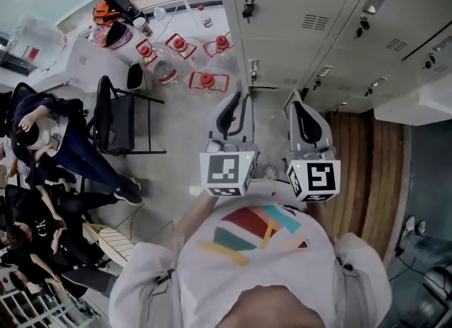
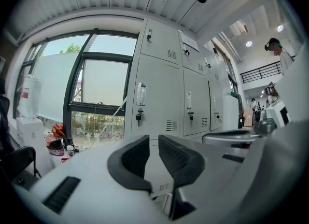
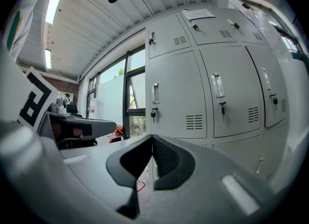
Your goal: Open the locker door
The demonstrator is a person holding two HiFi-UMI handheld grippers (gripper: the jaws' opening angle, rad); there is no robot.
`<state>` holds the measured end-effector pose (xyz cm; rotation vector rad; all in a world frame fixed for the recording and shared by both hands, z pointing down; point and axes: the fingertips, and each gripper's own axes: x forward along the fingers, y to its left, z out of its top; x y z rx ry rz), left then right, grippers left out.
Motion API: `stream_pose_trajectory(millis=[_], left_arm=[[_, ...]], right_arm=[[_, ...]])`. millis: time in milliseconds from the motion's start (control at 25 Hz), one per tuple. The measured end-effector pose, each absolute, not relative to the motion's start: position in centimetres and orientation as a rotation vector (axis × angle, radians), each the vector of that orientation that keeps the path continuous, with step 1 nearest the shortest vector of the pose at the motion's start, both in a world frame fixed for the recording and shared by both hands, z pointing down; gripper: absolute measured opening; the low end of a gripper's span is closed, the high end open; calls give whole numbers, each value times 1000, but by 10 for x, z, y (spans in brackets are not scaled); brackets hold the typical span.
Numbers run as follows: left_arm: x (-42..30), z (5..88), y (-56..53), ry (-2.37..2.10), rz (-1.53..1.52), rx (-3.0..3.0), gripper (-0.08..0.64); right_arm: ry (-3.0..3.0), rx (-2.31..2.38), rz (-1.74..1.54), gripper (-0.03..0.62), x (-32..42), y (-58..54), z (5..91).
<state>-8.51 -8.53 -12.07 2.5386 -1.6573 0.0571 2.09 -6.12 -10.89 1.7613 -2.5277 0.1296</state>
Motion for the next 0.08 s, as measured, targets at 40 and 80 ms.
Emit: stream_pose_trajectory(millis=[40,80], left_arm=[[-84,-120,-84,-1657,60,2541,46],[-83,-120,-84,-1657,63,2543,48]], right_arm=[[-2529,1759,126,5,21,-61,-109],[-2530,1757,122,5,21,-61,-109]])
